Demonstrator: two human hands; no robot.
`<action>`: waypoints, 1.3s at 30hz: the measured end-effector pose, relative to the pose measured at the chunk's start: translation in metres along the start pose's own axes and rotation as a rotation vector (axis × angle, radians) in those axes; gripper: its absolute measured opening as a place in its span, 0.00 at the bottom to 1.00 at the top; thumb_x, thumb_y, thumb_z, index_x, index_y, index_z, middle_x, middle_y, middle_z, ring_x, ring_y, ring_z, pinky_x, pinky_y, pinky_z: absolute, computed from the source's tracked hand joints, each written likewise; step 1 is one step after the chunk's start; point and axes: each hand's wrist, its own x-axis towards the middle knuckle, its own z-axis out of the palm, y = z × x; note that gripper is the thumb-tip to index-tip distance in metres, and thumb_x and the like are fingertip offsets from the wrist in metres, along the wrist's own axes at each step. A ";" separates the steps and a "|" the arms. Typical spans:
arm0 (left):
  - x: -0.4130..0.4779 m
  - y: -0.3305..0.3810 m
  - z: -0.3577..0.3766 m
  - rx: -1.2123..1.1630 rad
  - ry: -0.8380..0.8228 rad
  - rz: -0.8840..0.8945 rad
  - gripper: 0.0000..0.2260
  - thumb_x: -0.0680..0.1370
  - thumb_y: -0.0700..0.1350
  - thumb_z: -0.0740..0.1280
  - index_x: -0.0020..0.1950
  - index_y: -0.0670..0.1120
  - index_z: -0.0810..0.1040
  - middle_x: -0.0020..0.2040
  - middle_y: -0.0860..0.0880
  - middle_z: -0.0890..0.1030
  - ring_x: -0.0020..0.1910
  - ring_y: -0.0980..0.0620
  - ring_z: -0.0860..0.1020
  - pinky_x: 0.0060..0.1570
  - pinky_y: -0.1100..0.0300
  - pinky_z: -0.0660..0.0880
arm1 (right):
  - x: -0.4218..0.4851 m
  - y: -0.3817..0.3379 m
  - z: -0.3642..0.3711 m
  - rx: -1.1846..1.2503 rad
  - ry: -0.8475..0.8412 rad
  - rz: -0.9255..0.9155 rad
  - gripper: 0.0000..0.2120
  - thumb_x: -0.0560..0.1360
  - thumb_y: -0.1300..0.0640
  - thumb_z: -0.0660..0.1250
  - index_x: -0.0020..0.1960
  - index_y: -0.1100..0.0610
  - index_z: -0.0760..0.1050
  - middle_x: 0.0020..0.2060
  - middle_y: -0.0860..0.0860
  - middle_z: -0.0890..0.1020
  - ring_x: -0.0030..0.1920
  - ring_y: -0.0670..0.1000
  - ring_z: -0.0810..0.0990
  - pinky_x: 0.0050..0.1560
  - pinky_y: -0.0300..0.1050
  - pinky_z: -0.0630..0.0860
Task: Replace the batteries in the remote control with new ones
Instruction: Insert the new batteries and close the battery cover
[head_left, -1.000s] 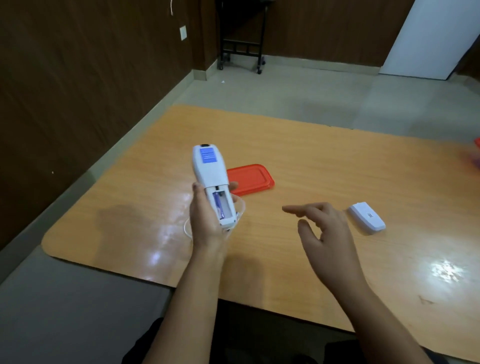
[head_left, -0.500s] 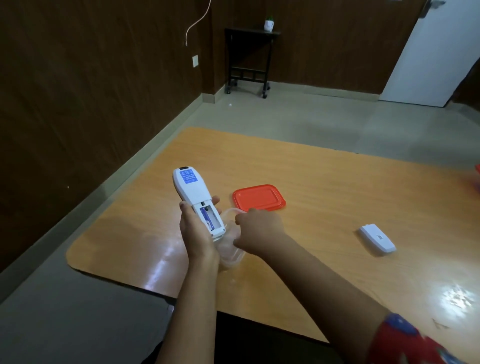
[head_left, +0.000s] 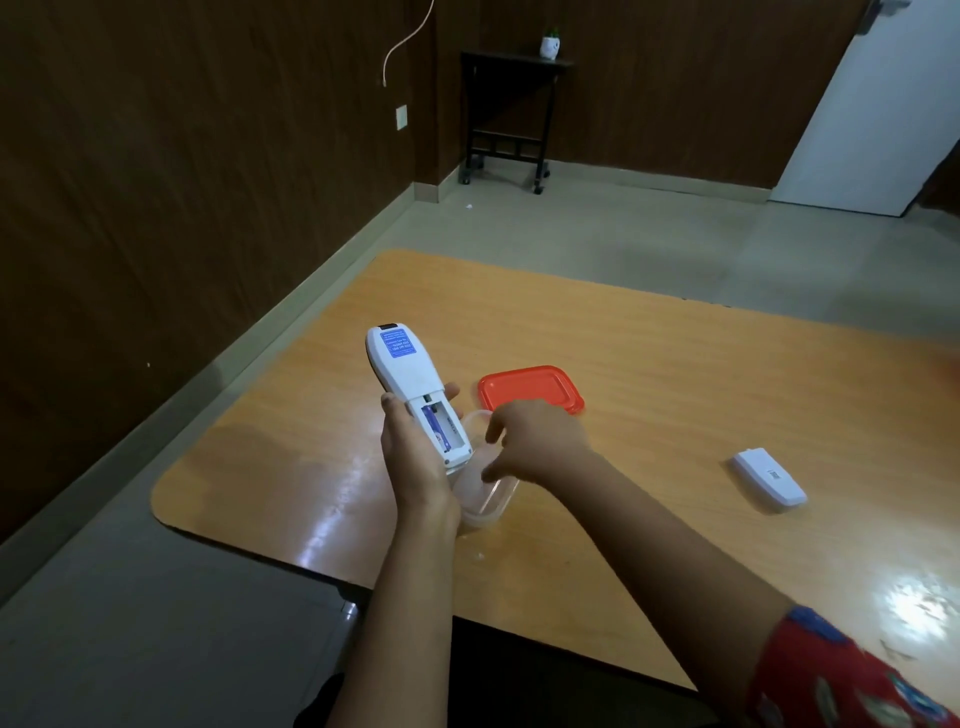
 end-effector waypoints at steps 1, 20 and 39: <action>0.000 0.000 0.000 -0.005 -0.005 -0.001 0.17 0.83 0.54 0.46 0.56 0.55 0.74 0.45 0.52 0.84 0.43 0.56 0.80 0.41 0.62 0.73 | -0.006 0.006 -0.005 0.138 0.037 0.012 0.21 0.64 0.50 0.77 0.55 0.53 0.79 0.50 0.50 0.83 0.50 0.51 0.81 0.46 0.45 0.78; -0.042 -0.044 0.047 0.132 -0.208 0.015 0.19 0.83 0.53 0.48 0.52 0.54 0.78 0.41 0.52 0.84 0.35 0.61 0.80 0.33 0.68 0.76 | -0.109 0.079 0.001 1.982 0.137 0.215 0.14 0.72 0.76 0.61 0.56 0.69 0.76 0.46 0.60 0.83 0.46 0.51 0.85 0.49 0.41 0.82; -0.054 -0.047 0.055 0.175 -0.262 0.058 0.25 0.82 0.56 0.46 0.41 0.63 0.82 0.44 0.53 0.85 0.41 0.58 0.80 0.42 0.58 0.73 | -0.115 0.077 0.000 1.432 0.415 0.065 0.09 0.71 0.69 0.70 0.47 0.57 0.80 0.44 0.52 0.85 0.46 0.48 0.85 0.44 0.35 0.79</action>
